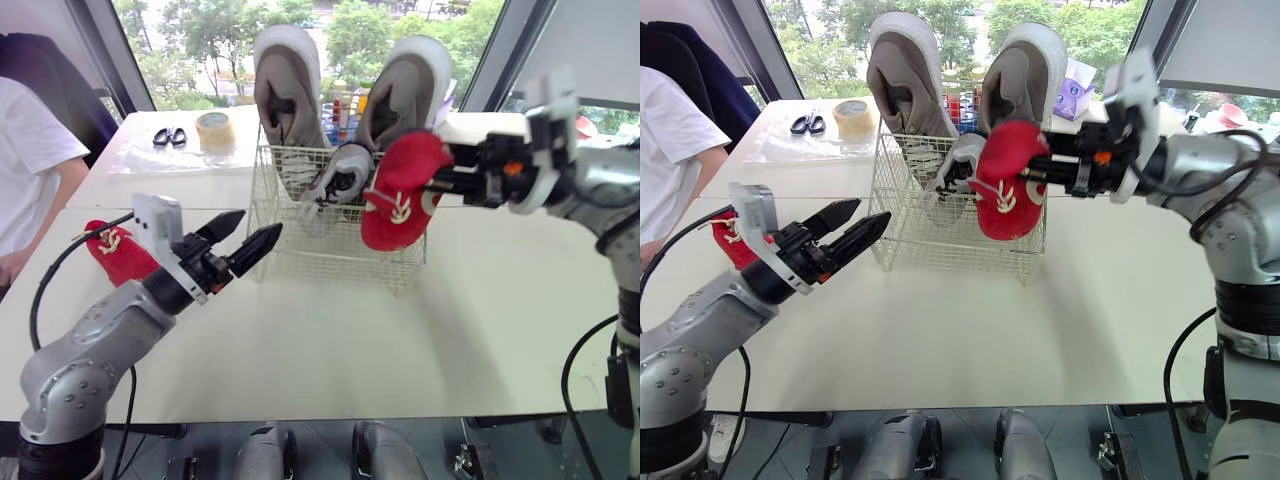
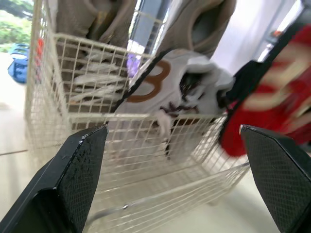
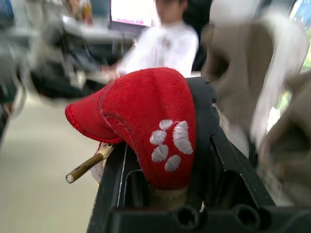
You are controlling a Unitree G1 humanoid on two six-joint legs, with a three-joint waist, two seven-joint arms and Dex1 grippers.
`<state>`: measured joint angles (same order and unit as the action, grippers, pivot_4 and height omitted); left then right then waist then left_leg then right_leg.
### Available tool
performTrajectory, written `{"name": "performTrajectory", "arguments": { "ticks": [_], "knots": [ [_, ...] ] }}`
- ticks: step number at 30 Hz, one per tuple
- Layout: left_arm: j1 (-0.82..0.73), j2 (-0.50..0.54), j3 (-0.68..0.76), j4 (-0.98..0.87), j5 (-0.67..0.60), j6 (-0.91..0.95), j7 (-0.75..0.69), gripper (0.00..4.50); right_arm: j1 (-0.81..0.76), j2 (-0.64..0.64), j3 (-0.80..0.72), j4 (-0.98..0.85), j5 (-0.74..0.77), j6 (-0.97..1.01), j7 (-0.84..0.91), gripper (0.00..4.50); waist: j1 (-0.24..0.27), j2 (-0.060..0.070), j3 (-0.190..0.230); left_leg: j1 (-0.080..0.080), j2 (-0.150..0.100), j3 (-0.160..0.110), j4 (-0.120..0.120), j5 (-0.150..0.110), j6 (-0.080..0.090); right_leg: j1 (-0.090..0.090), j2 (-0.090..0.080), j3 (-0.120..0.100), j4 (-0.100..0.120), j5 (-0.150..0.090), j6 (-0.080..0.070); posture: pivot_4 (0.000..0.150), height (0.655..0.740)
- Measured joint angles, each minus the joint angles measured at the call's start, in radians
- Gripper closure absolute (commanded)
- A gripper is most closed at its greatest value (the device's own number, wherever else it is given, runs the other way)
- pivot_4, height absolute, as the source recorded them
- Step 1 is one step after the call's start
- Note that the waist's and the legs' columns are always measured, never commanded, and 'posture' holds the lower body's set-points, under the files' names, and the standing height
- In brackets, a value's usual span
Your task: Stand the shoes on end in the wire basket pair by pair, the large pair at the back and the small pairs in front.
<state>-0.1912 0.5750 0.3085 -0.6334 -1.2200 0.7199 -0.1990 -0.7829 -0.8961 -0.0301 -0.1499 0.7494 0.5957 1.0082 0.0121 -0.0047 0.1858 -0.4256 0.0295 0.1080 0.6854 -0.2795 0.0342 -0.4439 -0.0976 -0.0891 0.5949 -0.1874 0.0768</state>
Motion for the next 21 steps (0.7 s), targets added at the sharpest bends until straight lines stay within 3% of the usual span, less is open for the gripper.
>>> {"name": "performTrajectory", "arguments": {
  "ticks": [8,11,15,16,21],
  "knots": [
    [0.000,0.035,0.024,0.037,-0.074,0.011,0.002,0.04,0.070,0.086,0.036,0.104,-0.152,-0.174,0.087,3.24,0.002,0.000,0.000,0.001,0.000,0.000,0.000,0.003,-0.005,0.001,0.001,0.000,0.000,0.000,0.001,0.150,0.7400],
    [0.000,0.056,0.023,0.043,-0.081,0.017,-0.002,0.00,0.077,0.105,0.036,0.137,-0.171,-0.197,0.105,2.22,0.002,0.000,0.000,0.001,0.000,0.000,0.000,0.004,-0.006,0.001,0.001,0.000,0.001,0.001,0.001,0.150,0.7400],
    [0.001,0.083,0.025,0.047,-0.096,0.019,-0.008,0.00,0.095,0.111,0.035,0.161,-0.187,-0.197,0.123,0.24,0.000,0.000,0.000,0.001,0.000,0.000,0.000,0.004,-0.006,0.001,0.001,0.000,0.001,0.001,0.001,0.150,0.7400],
    [0.001,0.091,0.026,0.050,-0.099,0.020,-0.009,0.00,0.095,0.111,0.032,0.160,-0.187,-0.194,0.126,0.06,0.000,0.000,0.000,0.001,0.000,0.000,0.000,0.004,-0.006,0.001,0.001,0.000,0.001,0.001,0.001,0.150,0.7400],
    [0.014,0.135,0.055,0.078,-0.100,0.030,0.010,0.00,0.095,0.080,-0.010,0.113,-0.170,-0.125,0.116,0.06,0.000,0.000,0.000,0.001,0.000,0.000,0.000,0.004,-0.006,0.000,0.001,0.000,0.001,0.000,0.000,0.150,0.7400]
  ]
}}
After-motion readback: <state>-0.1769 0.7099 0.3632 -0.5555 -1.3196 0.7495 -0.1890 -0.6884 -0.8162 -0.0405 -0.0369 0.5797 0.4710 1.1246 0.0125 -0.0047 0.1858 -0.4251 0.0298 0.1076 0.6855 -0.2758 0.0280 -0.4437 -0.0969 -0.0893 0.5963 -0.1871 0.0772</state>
